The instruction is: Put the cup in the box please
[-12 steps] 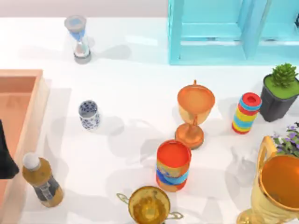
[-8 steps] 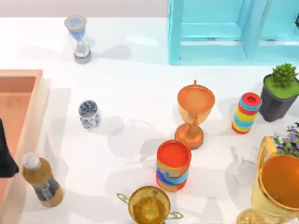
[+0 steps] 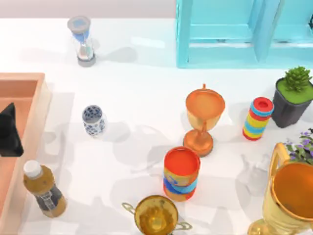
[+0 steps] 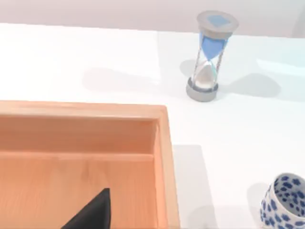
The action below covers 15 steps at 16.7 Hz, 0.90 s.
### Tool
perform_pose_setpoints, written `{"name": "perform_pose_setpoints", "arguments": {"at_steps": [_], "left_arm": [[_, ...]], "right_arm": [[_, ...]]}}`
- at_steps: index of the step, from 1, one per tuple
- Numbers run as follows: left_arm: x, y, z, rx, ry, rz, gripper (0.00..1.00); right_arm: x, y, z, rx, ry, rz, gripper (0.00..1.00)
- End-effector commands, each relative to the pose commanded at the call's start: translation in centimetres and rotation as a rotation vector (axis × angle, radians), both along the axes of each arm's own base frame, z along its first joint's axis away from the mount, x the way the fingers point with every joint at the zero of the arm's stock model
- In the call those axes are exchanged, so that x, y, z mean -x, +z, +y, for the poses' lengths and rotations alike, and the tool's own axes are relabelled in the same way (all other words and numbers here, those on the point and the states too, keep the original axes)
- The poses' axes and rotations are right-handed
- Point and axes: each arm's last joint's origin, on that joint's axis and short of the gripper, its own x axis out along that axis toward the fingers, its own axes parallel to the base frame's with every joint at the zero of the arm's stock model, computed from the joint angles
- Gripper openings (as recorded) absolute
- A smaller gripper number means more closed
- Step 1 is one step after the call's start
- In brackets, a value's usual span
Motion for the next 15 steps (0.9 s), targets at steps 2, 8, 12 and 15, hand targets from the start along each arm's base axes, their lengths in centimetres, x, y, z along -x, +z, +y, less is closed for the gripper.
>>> {"name": "perform_pose_setpoints", "arguments": {"at_steps": [2,8,12,15], "left_arm": [[-2.0,2.3,-0.7,0.014,-0.021,0.132,1.0],[-11.1,6.6,-4.5,0.017,-0.058,0.563,1.0],[-17.5,6.0,-8.3,-0.019,-0.056,0.831,1.0],[-21.4,4.1,-11.2,-0.057,-0.042,0.995,1.0]], "right_arm": [[0.0,0.0,0.0,0.0,0.0,0.0,1.0],[0.0,0.0,0.0,0.0,0.0,0.0,1.0],[0.0,0.0,0.0,0.0,0.0,0.0,1.0],[0.0,0.0,0.0,0.0,0.0,0.0,1.0]]}}
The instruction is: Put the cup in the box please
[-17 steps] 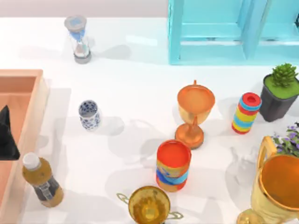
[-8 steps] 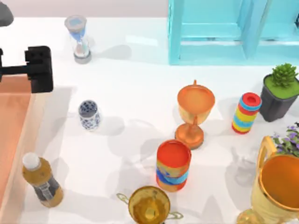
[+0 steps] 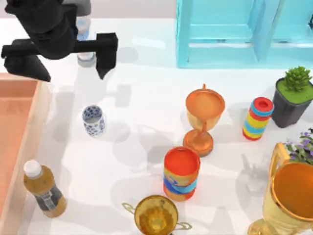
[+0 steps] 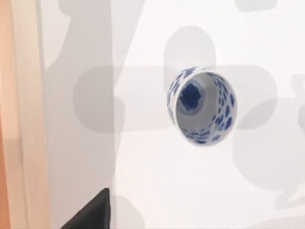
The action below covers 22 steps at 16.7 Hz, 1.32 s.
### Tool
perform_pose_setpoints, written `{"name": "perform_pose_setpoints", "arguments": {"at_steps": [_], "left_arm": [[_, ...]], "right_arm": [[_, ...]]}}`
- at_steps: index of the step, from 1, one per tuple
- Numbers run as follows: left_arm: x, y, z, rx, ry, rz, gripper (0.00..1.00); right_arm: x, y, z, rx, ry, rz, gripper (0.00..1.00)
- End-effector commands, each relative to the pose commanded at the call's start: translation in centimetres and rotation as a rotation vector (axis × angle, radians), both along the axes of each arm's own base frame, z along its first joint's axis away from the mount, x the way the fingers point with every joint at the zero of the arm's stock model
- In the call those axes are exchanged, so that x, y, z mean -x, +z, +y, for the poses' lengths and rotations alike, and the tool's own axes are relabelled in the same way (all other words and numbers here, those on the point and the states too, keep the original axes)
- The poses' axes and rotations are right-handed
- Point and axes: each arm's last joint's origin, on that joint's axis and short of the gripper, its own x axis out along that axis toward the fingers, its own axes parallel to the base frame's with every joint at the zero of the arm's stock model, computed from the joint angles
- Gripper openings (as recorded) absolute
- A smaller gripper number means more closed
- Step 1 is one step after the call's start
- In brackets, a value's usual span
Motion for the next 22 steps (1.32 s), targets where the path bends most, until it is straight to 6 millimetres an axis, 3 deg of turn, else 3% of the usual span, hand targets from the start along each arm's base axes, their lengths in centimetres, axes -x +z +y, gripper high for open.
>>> {"name": "perform_pose_setpoints", "arguments": {"at_steps": [3,6,14,22], "left_arm": [[-2.6,-2.2,-2.3,-0.044,-0.001,0.123,1.0],[-3.8,-3.8,-3.7,-0.073,0.0,0.193,1.0],[-4.2,-4.7,-3.8,-0.08,0.002,0.209,1.0],[-4.2,-13.4,-4.0,-0.078,0.0,0.205,1.0]], "right_arm": [[0.0,0.0,0.0,0.0,0.0,0.0,1.0],[0.0,0.0,0.0,0.0,0.0,0.0,1.0],[0.0,0.0,0.0,0.0,0.0,0.0,1.0],[0.0,0.0,0.0,0.0,0.0,0.0,1.0]]}}
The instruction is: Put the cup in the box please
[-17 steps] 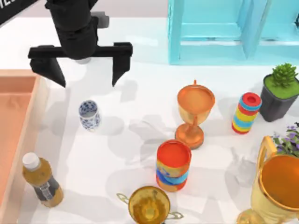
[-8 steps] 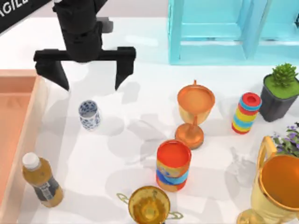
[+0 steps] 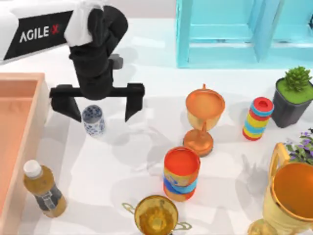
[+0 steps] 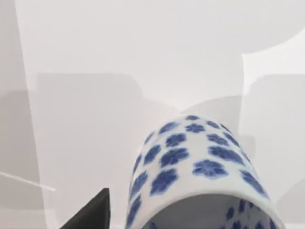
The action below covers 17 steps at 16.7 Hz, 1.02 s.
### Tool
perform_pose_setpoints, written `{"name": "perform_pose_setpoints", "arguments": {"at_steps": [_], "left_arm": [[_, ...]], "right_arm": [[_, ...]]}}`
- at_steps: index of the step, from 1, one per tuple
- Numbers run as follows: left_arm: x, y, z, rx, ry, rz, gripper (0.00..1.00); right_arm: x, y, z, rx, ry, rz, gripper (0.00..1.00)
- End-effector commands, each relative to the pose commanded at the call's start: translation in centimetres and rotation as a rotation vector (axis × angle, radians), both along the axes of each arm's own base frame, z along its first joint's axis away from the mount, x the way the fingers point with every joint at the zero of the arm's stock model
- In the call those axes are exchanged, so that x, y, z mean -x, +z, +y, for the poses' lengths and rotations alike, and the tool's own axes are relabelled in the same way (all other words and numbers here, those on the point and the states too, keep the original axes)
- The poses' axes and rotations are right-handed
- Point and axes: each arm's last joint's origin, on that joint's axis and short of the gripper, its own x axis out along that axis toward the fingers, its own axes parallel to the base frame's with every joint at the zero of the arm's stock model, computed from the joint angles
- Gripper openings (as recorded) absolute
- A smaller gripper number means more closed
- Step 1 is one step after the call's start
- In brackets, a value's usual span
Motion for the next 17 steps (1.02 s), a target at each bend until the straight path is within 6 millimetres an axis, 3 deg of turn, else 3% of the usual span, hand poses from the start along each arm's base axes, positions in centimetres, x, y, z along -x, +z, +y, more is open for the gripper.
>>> {"name": "perform_pose_setpoints", "arguments": {"at_steps": [5,17], "left_arm": [[0.13,-0.79,0.04,-0.001,0.0,0.003,1.0],[0.13,-0.79,0.04,-0.001,0.0,0.003,0.1]], "right_arm": [[0.0,0.0,0.0,0.0,0.0,0.0,1.0],[0.0,0.0,0.0,0.0,0.0,0.0,1.0]]}}
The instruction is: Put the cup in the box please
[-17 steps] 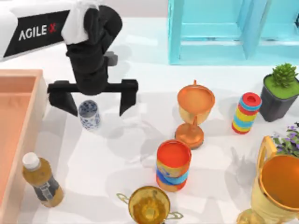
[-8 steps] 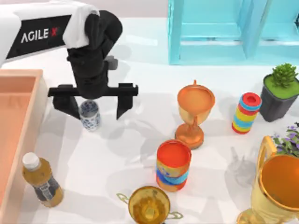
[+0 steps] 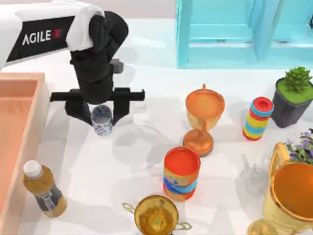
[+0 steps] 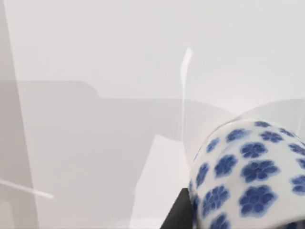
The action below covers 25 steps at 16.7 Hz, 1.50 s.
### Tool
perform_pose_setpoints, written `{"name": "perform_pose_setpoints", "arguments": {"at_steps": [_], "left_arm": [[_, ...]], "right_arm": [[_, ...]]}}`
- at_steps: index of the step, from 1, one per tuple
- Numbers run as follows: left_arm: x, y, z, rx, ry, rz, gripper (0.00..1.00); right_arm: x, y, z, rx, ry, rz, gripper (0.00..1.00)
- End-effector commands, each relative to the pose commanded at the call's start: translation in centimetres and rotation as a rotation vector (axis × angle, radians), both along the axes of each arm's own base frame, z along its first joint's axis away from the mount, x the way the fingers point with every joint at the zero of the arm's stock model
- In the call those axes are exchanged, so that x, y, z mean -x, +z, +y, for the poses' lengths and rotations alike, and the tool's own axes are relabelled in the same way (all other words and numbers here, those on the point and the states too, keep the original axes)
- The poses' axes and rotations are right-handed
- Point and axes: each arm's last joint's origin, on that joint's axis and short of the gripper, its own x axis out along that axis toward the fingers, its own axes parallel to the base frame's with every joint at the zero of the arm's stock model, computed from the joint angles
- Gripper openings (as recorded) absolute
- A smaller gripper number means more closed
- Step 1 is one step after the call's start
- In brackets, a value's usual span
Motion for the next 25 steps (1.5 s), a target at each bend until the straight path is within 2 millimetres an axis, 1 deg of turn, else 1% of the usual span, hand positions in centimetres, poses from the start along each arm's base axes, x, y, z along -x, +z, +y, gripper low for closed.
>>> {"name": "perform_pose_setpoints", "arguments": {"at_steps": [1,2,11,12,13,15,16,17,18,20,23,25], "left_arm": [[0.0,0.0,0.0,0.0,0.0,0.0,0.02],[0.0,0.0,0.0,0.0,0.0,0.0,0.0],[0.0,0.2,0.1,0.002,-0.001,-0.001,0.0],[0.0,0.7,0.3,0.006,-0.008,-0.001,0.0],[0.2,1.6,0.7,0.015,-0.024,-0.001,0.0],[0.8,4.6,2.1,0.035,-0.076,-0.003,0.0],[1.2,6.3,3.3,0.045,-0.101,-0.004,0.0],[1.6,7.9,5.0,0.052,-0.122,-0.002,0.0],[2.1,9.4,7.0,0.055,-0.135,0.003,0.0],[3.1,11.7,11.9,0.055,-0.133,0.022,0.0],[4.8,13.5,19.2,0.045,-0.084,0.039,0.0],[5.7,14.1,22.9,0.03,-0.043,0.029,0.0]], "right_arm": [[0.0,0.0,0.0,0.0,0.0,0.0,1.0],[0.0,0.0,0.0,0.0,0.0,0.0,1.0],[0.0,0.0,0.0,0.0,0.0,0.0,1.0],[0.0,0.0,0.0,0.0,0.0,0.0,1.0],[0.0,0.0,0.0,0.0,0.0,0.0,1.0],[0.0,0.0,0.0,0.0,0.0,0.0,1.0],[0.0,0.0,0.0,0.0,0.0,0.0,1.0],[0.0,0.0,0.0,0.0,0.0,0.0,1.0],[0.0,0.0,0.0,0.0,0.0,0.0,1.0],[0.0,0.0,0.0,0.0,0.0,0.0,1.0],[0.0,0.0,0.0,0.0,0.0,0.0,1.0],[0.0,0.0,0.0,0.0,0.0,0.0,1.0]]}}
